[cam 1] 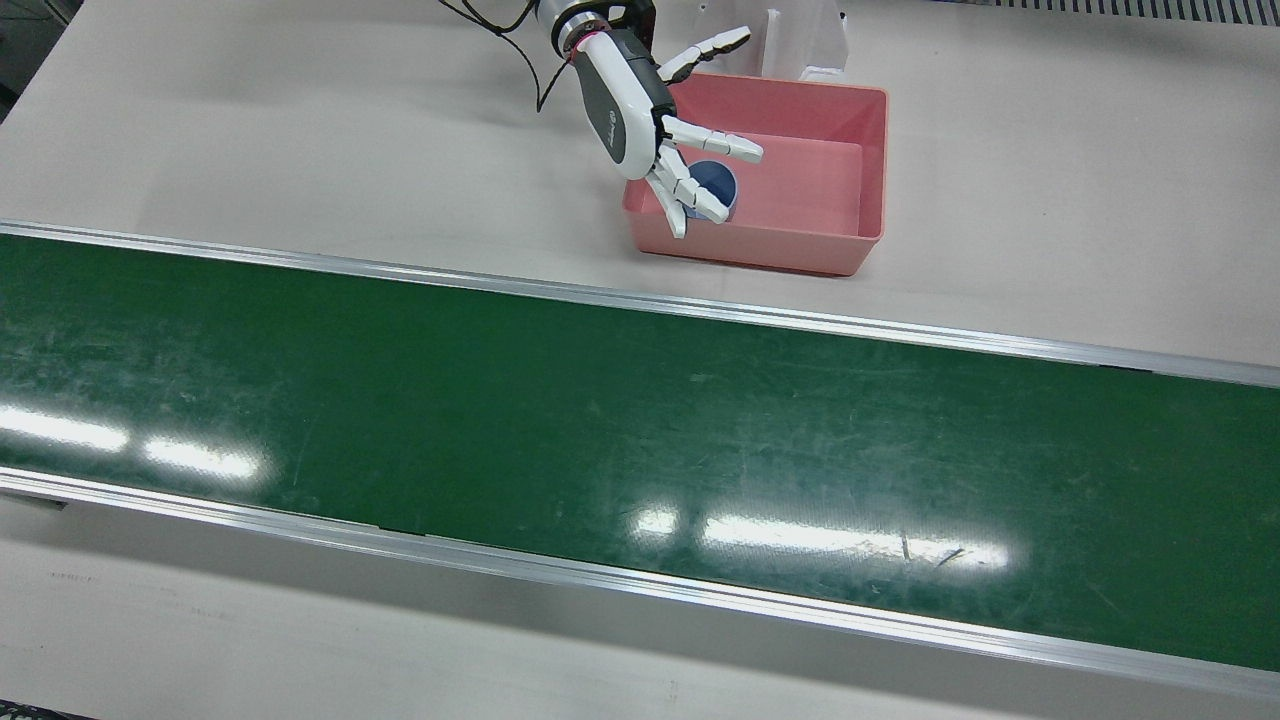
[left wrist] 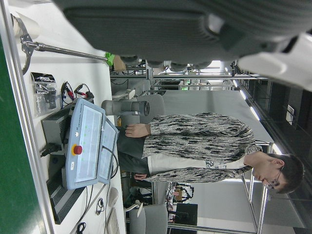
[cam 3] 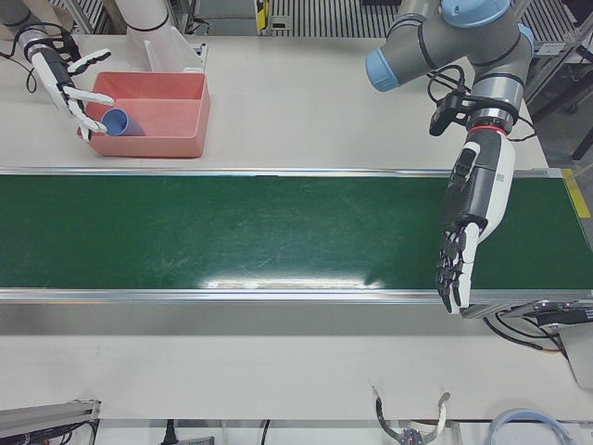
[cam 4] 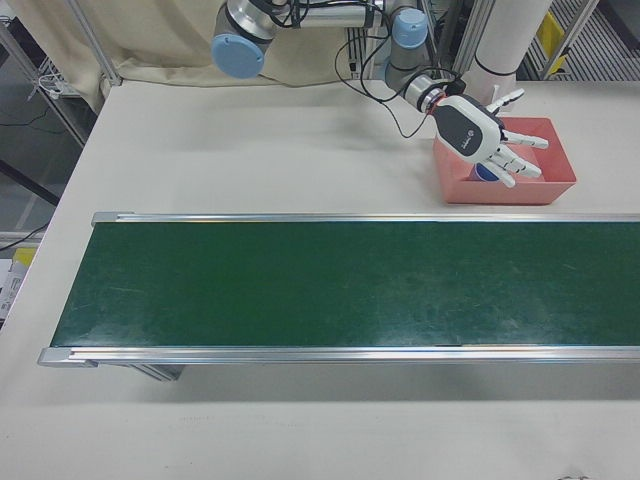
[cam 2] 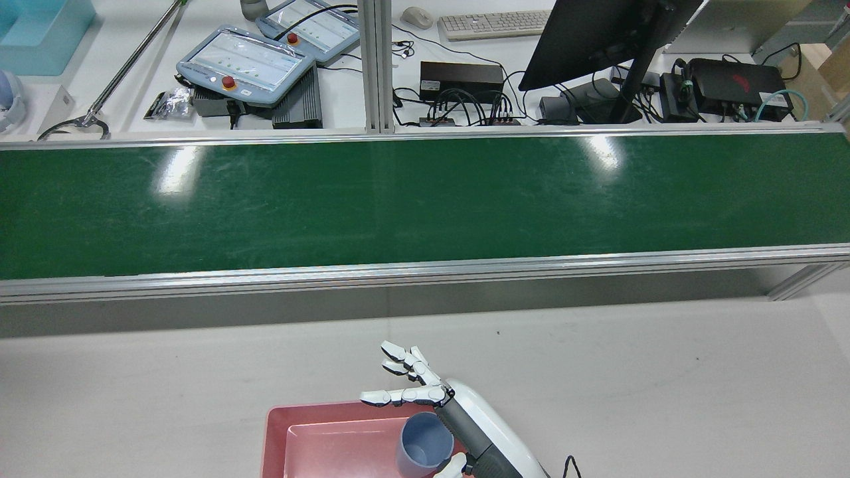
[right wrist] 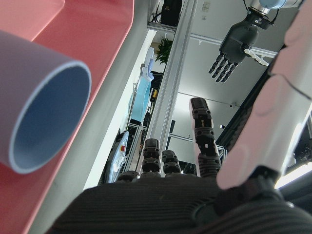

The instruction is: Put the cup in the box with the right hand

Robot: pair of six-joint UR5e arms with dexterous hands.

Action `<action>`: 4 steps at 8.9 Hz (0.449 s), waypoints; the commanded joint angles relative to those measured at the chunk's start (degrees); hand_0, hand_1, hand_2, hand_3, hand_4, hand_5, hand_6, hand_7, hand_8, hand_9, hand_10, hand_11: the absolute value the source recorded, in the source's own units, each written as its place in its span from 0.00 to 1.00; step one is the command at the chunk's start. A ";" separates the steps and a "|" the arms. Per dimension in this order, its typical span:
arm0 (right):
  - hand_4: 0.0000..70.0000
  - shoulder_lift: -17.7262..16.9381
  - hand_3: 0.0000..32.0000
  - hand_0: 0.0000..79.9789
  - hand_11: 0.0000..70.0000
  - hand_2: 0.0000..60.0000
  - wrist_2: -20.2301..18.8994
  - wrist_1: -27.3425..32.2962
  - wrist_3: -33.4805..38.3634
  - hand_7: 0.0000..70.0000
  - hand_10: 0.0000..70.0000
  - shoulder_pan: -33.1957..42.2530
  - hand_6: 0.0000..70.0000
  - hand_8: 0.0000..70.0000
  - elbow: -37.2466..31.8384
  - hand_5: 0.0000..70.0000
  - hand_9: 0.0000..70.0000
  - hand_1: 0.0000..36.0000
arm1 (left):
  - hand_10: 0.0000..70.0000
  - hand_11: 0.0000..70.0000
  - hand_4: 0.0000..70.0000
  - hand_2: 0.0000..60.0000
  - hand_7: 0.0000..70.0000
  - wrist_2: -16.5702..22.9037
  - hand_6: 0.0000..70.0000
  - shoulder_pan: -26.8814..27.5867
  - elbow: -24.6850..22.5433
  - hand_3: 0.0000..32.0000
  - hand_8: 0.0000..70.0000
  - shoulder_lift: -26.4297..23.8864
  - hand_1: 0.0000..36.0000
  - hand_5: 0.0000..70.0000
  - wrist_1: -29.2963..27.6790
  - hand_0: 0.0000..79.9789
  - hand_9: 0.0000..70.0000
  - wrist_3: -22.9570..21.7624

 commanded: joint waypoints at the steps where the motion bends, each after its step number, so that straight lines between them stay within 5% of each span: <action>1: 0.40 -10.23 0.00 0.69 0.04 0.00 -0.59 -2.54 3.35 0.23 0.02 10.34 0.07 0.14 13.21 0.08 0.26 0.36 | 0.00 0.00 0.00 0.00 0.00 0.00 0.00 0.00 0.00 0.00 0.00 0.00 0.00 0.00 0.00 0.00 0.00 0.00; 2: 0.52 -13.40 0.00 0.70 0.02 0.00 -3.46 -5.95 6.49 0.25 0.00 13.42 0.07 0.14 15.52 0.08 0.26 0.39 | 0.00 0.00 0.00 0.00 0.00 0.00 0.00 0.00 0.00 0.00 0.00 0.00 0.00 0.00 0.00 0.00 0.00 0.00; 4: 0.47 -17.79 0.00 0.69 0.03 0.05 -5.86 -17.87 24.79 0.26 0.01 24.21 0.08 0.15 15.10 0.08 0.27 0.41 | 0.00 0.00 0.00 0.00 0.00 0.00 0.00 0.00 0.00 0.00 0.00 0.00 0.00 0.00 -0.09 0.00 0.00 0.00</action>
